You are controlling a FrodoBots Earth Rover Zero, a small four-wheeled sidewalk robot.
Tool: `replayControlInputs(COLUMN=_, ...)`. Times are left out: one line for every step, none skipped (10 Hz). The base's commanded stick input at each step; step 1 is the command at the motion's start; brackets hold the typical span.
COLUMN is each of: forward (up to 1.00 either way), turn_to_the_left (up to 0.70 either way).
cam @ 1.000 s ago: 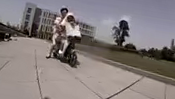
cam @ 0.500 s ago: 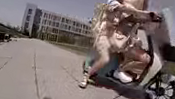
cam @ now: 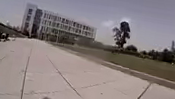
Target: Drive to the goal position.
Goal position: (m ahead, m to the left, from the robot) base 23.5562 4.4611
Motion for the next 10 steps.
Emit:
replayControlInputs(forward=0.70, turn_to_the_left=0.35)
replayControlInputs(forward=0.70, turn_to_the_left=0.23)
replayControlInputs(forward=0.70, turn_to_the_left=0.02)
replayControlInputs(forward=0.70, turn_to_the_left=0.00)
replayControlInputs(forward=0.70, turn_to_the_left=0.00)
replayControlInputs(forward=0.70, turn_to_the_left=0.00)
replayControlInputs(forward=0.70, turn_to_the_left=0.00)
replayControlInputs(forward=0.70, turn_to_the_left=0.00)
replayControlInputs(forward=0.70, turn_to_the_left=0.00)
replayControlInputs(forward=0.70, turn_to_the_left=0.00)
